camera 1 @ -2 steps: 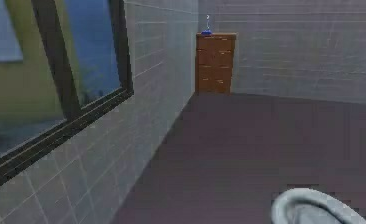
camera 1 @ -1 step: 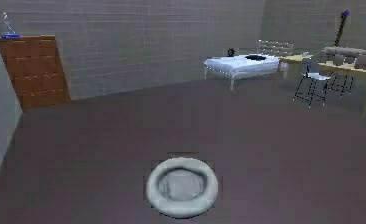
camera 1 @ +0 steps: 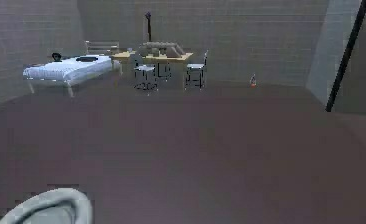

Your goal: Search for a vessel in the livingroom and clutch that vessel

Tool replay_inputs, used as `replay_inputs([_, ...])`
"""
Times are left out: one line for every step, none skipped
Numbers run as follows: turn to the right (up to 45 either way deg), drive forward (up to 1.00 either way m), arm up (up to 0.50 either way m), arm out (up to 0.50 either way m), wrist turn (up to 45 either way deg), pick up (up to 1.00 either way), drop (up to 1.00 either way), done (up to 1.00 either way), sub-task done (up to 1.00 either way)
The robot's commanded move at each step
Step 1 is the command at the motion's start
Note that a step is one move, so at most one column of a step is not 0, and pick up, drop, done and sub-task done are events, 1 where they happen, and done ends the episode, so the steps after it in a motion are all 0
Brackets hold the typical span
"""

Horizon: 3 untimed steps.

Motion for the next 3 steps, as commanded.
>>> replay_inputs([39.0,0.00,0.00,0.00,0.0,0.00,0.00,0.00,0.00])
replay_inputs([0.0,1.00,0.00,0.00,0.0,0.00,0.00,0.00,0.00])
replay_inputs([0.0,1.00,0.00,0.00,0.0,0.00,0.00,0.00,0.00])
